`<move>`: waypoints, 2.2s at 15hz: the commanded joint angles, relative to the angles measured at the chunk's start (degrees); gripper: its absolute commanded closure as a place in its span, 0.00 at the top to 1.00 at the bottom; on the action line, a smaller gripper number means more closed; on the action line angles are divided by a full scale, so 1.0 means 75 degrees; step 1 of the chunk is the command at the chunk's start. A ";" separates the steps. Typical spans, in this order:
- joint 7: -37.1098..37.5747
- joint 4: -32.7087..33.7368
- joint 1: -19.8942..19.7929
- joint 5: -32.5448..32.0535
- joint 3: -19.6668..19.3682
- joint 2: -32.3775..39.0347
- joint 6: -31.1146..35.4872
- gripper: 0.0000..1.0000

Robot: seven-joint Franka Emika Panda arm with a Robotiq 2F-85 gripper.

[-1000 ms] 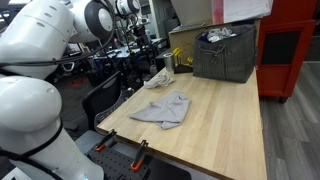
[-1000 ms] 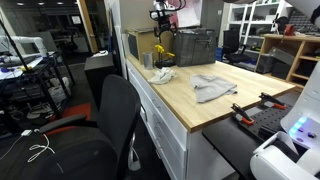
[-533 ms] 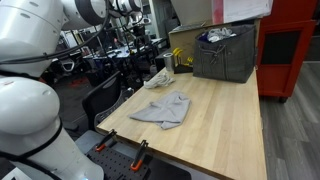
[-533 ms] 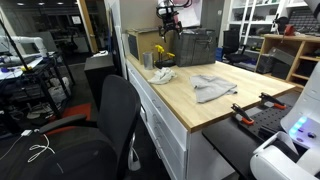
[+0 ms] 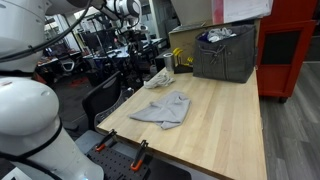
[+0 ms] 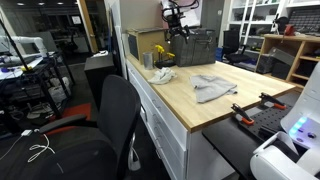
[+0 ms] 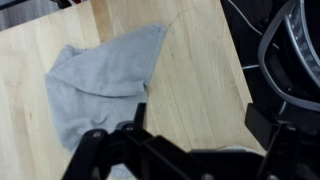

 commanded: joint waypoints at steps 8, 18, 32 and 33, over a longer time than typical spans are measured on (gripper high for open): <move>-0.0078 -0.1091 0.0130 0.0217 -0.0292 -0.0696 0.0146 1.00; 0.0163 -0.2773 -0.0372 0.0453 -0.1063 -0.0134 0.3309 1.00; 0.0428 -0.1597 -0.1576 0.2623 -0.1219 0.1873 0.4144 1.00; 0.0478 -0.1397 -0.1608 0.2676 -0.1219 0.2048 0.4188 1.00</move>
